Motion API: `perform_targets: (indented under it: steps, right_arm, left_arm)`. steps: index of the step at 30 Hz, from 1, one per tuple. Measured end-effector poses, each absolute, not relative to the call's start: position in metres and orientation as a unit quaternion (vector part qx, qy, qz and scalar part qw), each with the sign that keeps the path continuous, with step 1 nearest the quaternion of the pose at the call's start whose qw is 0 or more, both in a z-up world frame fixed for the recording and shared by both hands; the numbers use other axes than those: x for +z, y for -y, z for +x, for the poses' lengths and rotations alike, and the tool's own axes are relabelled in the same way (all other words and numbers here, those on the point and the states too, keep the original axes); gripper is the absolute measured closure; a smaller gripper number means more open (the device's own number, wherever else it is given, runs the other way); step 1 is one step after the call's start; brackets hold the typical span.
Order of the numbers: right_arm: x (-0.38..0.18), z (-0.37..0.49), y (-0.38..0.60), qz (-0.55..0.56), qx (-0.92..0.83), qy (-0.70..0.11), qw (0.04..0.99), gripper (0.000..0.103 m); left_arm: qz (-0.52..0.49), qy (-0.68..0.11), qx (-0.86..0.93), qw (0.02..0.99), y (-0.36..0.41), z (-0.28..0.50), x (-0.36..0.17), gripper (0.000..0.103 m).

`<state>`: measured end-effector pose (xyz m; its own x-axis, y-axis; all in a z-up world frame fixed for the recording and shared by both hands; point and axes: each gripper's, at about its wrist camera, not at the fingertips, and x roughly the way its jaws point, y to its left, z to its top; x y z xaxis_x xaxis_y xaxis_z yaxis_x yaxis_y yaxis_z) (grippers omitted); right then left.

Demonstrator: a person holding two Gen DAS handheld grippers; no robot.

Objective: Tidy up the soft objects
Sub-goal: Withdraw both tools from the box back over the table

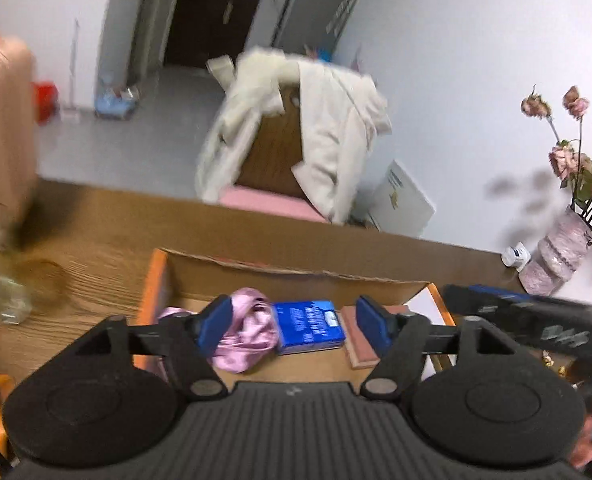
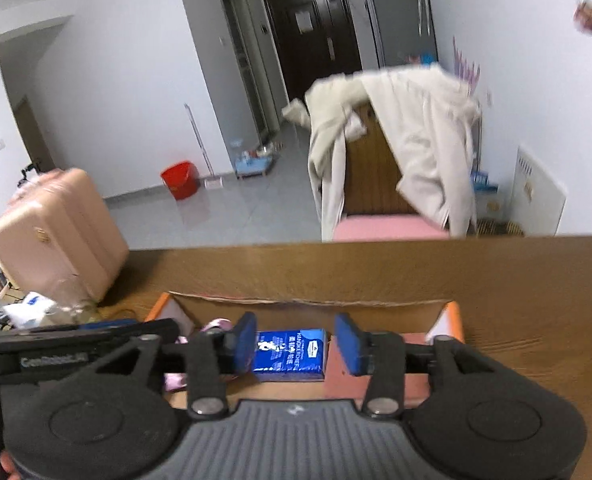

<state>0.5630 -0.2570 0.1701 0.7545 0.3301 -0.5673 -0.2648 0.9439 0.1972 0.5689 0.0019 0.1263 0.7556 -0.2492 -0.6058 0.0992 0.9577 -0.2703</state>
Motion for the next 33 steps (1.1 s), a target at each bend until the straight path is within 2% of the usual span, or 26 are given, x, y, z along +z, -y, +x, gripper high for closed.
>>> perform_targets:
  steps: [5,11,14,17,21,25,29,33]
  right_arm:
    - [0.216,0.488,0.277,0.018,0.157,-0.264,0.951,0.038]
    - [0.231,0.403,0.282,-0.02,0.17,-0.219,0.961,0.035]
    - [0.23,0.352,0.281,-0.044,0.183,-0.179,0.966,0.028]
    - [0.218,0.301,0.281,-0.063,0.192,-0.133,0.97,0.019]
    - [0.193,0.244,0.283,-0.074,0.202,-0.107,0.971,0.018]
    - [0.159,0.196,0.288,-0.08,0.186,-0.09,0.975,0.015]
    - [0.116,0.16,0.294,-0.077,0.152,-0.099,0.98,0.015]
    - [0.075,0.147,0.304,-0.046,0.131,-0.143,0.98,0.015]
  left_arm:
    - [-0.058,-0.292,-0.067,0.952,-0.013,0.497,0.17,0.027]
    - [-0.029,-0.227,-0.05,0.972,-0.013,0.408,0.207,0.019]
    - [-0.014,-0.191,-0.052,0.98,-0.011,0.354,0.211,0.005]
    - [0.007,-0.149,-0.065,0.987,-0.005,0.297,0.2,0.003]
    - [0.021,-0.109,-0.075,0.991,0.008,0.228,0.168,0.001]
    - [0.007,-0.106,-0.063,0.992,0.017,0.187,0.134,0.001]
    - [-0.001,-0.097,-0.037,0.995,0.019,0.153,0.104,0.0]
    - [-0.014,-0.138,-0.027,0.99,0.017,0.144,0.08,0.0]
